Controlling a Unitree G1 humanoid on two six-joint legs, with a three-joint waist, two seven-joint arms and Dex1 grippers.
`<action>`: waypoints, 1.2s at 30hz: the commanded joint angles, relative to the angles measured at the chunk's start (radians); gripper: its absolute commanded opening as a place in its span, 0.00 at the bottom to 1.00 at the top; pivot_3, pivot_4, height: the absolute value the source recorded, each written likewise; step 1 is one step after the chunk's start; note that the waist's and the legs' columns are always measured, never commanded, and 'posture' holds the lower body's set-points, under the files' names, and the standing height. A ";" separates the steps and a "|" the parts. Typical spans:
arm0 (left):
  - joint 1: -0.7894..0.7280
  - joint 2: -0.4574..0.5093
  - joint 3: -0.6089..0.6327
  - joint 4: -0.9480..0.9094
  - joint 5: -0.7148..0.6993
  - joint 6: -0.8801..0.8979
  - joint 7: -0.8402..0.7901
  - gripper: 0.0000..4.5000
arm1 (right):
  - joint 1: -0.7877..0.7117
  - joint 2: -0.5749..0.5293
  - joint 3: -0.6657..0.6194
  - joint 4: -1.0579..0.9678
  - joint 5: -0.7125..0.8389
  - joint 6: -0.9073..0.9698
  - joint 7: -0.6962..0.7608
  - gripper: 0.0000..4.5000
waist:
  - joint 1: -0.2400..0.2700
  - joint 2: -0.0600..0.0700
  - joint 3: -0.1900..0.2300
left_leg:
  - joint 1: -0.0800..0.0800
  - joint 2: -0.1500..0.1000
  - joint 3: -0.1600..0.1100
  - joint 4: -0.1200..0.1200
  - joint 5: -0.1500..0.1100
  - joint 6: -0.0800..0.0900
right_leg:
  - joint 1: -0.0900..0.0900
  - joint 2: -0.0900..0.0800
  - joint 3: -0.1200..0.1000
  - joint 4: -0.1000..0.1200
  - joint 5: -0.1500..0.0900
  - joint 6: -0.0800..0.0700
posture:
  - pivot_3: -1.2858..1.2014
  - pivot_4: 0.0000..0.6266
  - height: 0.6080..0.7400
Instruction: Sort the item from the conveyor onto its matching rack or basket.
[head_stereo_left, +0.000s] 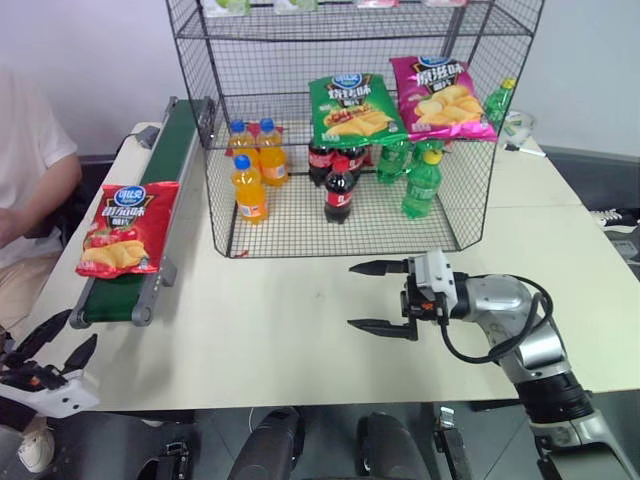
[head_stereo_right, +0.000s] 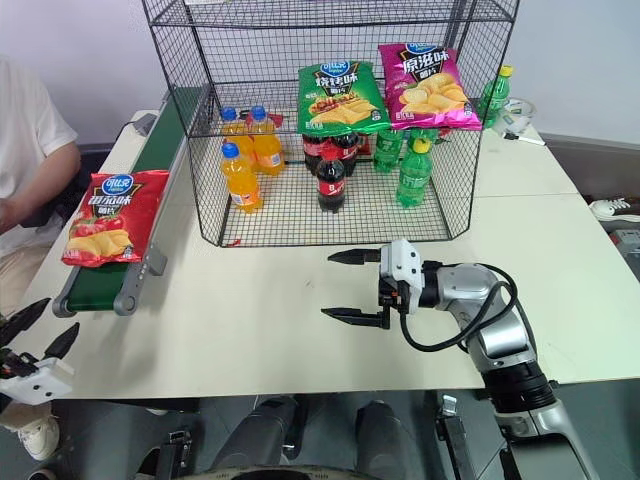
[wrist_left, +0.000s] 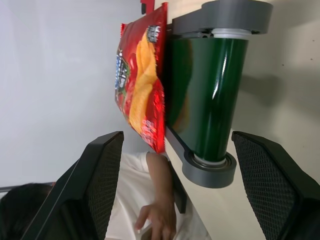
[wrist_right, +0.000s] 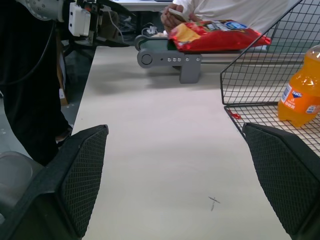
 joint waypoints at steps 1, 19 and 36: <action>-0.016 0.018 -0.014 0.008 -0.033 0.000 0.004 0.80 | 0.001 0.000 -0.005 -0.019 0.004 -0.016 -0.004 1.00 | 0.000 0.000 0.000 | 0.000 0.000 0.000 0.000 0.000 0.000 | 0.000 0.000 0.000 0.000 0.000 0.000 | 0.52 0.24 1.00; -0.044 0.005 -0.046 0.044 -0.061 0.028 0.025 0.80 | -0.031 0.003 -0.030 0.002 0.024 -0.003 -0.035 1.00 | 0.000 0.000 0.000 | 0.000 0.000 0.000 0.001 0.000 0.000 | 0.000 0.000 0.000 0.000 0.000 0.000 | 0.52 0.24 1.00; -0.179 0.022 -0.139 0.106 -0.080 0.028 0.006 0.80 | -0.018 -0.005 -0.029 0.003 0.009 -0.023 -0.054 1.00 | 0.002 -0.001 -0.001 | 0.001 0.000 0.000 0.002 0.000 0.000 | 0.001 0.000 0.000 0.002 0.000 0.000 | 0.52 0.24 1.00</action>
